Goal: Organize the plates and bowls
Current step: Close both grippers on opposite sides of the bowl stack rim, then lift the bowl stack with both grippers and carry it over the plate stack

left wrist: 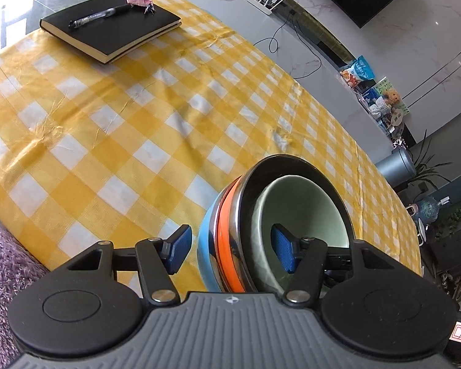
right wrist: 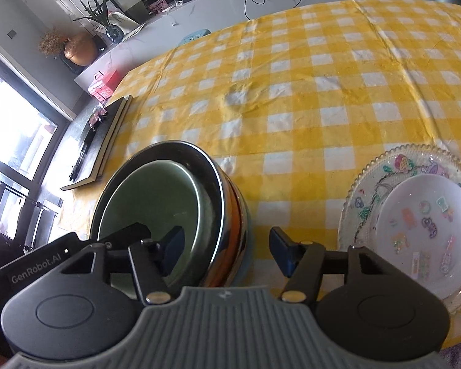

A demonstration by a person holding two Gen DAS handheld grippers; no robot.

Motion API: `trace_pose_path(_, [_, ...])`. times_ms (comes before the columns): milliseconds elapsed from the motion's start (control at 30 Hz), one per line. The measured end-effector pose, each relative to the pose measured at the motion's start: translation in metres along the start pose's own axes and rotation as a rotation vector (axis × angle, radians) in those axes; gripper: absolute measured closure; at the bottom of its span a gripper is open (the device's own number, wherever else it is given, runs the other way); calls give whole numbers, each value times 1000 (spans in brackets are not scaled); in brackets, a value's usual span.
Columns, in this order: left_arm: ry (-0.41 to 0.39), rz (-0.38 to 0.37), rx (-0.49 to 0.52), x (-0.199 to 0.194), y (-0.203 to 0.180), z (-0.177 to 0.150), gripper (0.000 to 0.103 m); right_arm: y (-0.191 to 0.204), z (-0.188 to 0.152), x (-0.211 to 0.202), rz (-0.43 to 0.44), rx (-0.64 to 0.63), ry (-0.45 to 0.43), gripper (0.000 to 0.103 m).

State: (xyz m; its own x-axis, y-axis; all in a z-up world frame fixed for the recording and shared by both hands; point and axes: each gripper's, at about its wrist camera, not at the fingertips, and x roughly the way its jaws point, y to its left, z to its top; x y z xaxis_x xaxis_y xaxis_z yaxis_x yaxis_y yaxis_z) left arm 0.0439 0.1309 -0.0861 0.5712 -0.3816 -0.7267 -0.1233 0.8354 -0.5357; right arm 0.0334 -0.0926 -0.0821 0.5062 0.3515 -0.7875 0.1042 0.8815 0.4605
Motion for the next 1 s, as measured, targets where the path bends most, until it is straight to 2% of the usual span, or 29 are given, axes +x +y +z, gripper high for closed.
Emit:
trace_pose_path(133, [9,7,5,4,-1,1,45,-4,2,7,10,29,28,53])
trace_pose_path(200, [16,13,10,5,-2,1,52,-4,2,9,17,30,27,56])
trace_pose_path(800, [10,61,74,5,-9,-3,56,-4,2,6,15,47,9,60])
trace_pose_path(1000, [9,67,41,2,-7,-3,58,-3,2,4,15,53,6,62])
